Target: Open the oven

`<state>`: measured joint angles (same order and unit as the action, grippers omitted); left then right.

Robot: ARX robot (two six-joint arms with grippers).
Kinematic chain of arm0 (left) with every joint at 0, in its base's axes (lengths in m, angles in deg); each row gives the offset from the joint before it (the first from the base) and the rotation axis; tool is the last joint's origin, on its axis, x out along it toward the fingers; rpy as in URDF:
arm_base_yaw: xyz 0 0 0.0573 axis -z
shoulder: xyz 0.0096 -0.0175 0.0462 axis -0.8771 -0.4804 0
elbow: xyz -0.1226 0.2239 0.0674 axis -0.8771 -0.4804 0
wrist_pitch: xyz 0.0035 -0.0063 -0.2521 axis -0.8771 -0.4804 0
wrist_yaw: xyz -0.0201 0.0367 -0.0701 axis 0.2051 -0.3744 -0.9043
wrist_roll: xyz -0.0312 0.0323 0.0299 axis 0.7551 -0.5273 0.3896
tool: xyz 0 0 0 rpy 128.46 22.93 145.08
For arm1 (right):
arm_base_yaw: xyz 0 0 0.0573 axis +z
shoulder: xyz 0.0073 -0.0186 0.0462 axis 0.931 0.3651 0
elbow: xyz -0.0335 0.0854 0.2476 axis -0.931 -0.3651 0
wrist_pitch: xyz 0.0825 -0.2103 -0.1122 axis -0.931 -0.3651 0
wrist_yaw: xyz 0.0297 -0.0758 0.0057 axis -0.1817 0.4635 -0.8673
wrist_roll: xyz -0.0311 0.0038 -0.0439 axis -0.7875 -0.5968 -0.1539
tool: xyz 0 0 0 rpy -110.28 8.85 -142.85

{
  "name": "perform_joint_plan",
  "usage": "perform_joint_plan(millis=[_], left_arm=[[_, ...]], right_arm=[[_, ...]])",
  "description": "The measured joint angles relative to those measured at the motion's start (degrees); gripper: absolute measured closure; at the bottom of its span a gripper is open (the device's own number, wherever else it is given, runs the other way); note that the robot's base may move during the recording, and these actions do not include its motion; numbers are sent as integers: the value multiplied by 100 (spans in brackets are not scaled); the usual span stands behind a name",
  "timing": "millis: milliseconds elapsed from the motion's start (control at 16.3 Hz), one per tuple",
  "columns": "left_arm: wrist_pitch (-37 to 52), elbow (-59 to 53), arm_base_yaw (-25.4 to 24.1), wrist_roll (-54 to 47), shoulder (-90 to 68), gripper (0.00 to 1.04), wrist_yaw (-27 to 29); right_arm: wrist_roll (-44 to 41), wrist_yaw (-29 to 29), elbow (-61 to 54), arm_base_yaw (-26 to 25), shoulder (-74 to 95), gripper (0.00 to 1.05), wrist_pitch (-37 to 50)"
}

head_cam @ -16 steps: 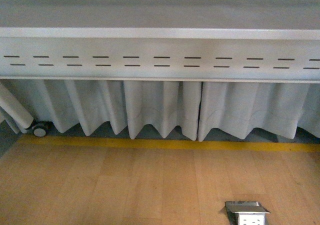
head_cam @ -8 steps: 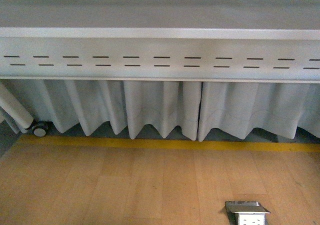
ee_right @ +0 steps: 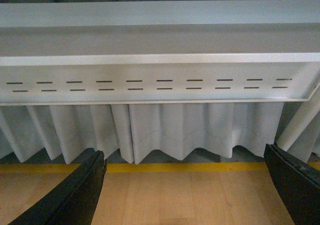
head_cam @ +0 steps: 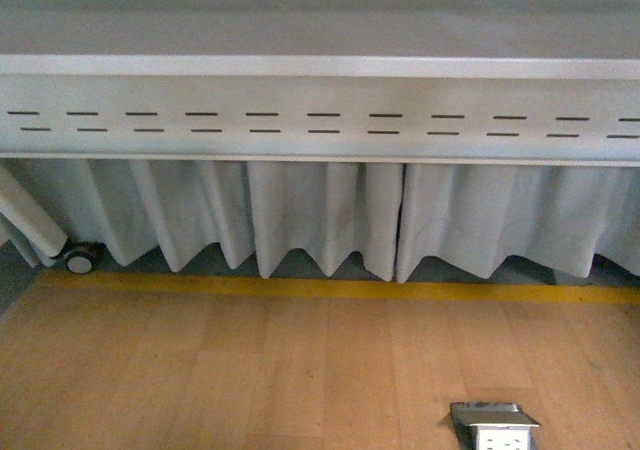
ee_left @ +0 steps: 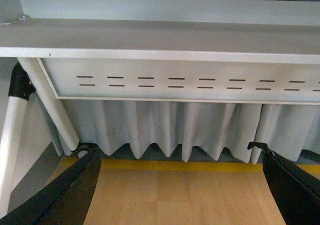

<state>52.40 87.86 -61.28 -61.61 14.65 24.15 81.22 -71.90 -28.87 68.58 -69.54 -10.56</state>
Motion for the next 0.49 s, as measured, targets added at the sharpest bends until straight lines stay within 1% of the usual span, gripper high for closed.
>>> perform_joint_plan(millis=[491], left_arm=[[-7,0,0,0,0,7,0]], right_arm=[[-2,0,0,0,0,7,-9]])
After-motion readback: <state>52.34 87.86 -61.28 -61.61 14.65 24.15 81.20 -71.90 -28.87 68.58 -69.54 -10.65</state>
